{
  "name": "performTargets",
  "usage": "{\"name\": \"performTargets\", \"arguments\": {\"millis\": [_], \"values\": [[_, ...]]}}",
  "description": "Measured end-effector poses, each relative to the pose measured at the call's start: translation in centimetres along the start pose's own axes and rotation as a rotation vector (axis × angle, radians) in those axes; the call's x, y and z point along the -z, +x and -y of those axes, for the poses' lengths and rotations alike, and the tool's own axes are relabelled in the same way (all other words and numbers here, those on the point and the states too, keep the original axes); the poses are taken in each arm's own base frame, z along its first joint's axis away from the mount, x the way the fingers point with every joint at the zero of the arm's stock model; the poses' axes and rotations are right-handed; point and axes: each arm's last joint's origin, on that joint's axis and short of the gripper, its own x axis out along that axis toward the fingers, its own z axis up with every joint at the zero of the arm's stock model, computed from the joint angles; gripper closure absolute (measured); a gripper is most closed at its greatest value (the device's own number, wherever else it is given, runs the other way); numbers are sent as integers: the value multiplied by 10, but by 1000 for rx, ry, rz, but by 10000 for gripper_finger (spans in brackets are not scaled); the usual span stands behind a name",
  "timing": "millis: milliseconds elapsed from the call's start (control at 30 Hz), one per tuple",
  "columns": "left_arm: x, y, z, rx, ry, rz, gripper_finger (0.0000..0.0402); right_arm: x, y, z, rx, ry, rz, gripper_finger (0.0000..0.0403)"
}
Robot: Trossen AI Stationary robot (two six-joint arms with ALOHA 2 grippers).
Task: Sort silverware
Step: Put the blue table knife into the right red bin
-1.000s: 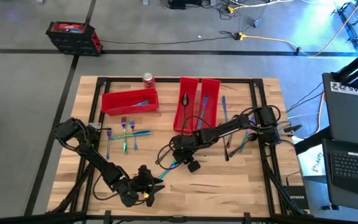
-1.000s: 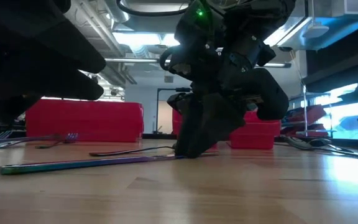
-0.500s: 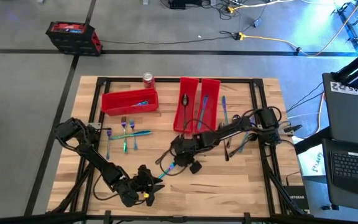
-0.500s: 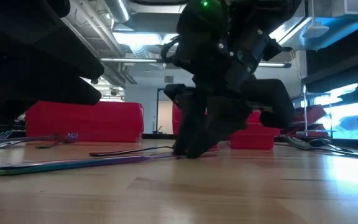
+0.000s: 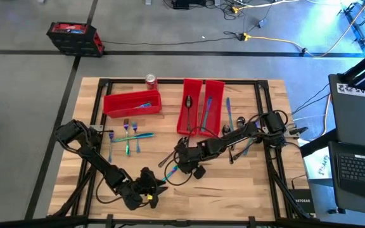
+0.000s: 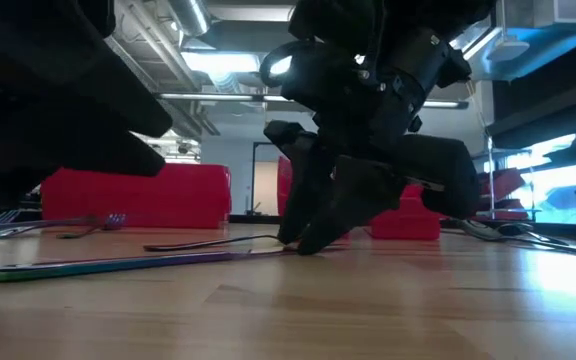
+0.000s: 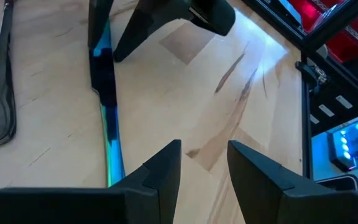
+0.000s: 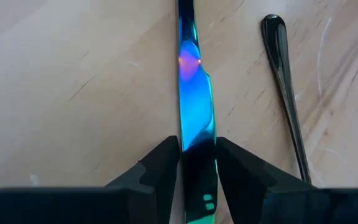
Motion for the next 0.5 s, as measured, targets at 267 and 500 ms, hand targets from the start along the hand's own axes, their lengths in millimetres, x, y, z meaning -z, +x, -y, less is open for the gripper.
{"name": "performTargets", "arguments": {"millis": [267,500], "values": [[0,0,0,5,-7,-9,283,-4,-4,19,-112,89,72,304],[0,0,0,6,-7,-10,283,-8,-7,26,-143,98,100,253]]}}
